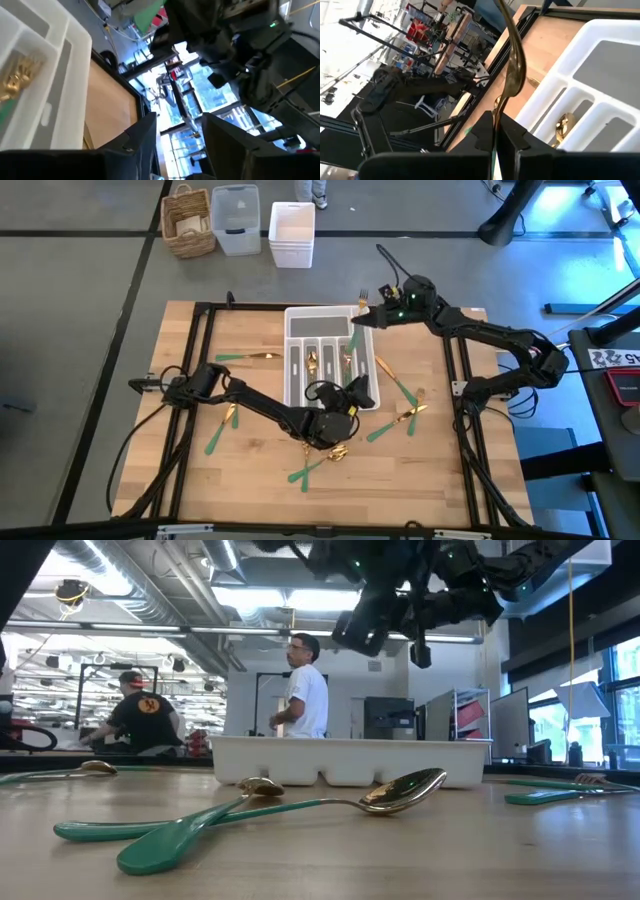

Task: Sort silverware
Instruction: Put the top fork into the silverware organizer

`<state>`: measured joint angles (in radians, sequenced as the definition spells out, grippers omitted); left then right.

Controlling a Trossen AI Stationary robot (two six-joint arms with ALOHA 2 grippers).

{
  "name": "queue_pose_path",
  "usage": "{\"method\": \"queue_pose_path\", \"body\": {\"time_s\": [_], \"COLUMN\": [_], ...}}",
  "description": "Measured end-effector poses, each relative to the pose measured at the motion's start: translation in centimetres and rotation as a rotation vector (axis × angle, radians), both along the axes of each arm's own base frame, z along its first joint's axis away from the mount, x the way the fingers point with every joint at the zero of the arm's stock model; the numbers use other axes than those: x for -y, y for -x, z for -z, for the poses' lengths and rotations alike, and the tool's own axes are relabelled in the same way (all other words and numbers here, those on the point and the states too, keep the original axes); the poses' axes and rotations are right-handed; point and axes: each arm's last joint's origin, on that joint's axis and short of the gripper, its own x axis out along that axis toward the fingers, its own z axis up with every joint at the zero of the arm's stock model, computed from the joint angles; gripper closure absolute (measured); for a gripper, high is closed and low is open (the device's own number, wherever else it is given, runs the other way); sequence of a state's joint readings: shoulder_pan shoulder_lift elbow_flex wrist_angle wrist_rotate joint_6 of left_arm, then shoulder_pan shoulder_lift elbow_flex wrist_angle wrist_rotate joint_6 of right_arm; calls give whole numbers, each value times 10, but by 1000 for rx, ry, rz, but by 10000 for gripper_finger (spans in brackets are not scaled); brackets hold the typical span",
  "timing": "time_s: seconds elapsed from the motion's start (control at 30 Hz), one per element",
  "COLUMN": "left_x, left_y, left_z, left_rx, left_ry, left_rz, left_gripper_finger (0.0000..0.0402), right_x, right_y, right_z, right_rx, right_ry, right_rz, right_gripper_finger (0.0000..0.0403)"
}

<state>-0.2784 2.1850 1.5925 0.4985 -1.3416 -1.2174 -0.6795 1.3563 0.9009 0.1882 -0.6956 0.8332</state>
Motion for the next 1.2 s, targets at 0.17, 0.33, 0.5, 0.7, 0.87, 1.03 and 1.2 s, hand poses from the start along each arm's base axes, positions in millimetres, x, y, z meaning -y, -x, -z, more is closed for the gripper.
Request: {"method": "queue_pose_path", "body": {"time_s": [0.17, 0.33, 0.5, 0.7, 0.87, 1.03, 1.2], "left_x": [4, 6, -4, -41, -71, -89, -107], "left_y": [16, 43, 85, 154, 201, 222, 230], "left_z": [-15, -44, -75, -108, -128, -139, -137], "left_rx": [-91, -235, -388, -649, -837, -954, -1080], "left_ry": [-52, -119, -133, -27, 62, 54, 84], "left_rz": [-18, -6, 103, 256, 335, 376, 396], "left_gripper_finger": [249, 249, 249, 249, 249, 249, 249], "right_x": [17, 19, 10, -11, -32, -50, -68], "right_y": [14, 20, 16, 7, 0, -9, -29], "right_z": [0, 4, 12, 33, 55, 64, 83], "right_rx": [9, -26, -94, -179, -268, -313, -366], "right_ry": [-21, -73, -85, -103, -98, -83, -85], "right_rz": [7, -5, -42, -54, -27, 12, 26], "right_gripper_finger": [398, 394, 396, 393, 396, 394, 396]}}
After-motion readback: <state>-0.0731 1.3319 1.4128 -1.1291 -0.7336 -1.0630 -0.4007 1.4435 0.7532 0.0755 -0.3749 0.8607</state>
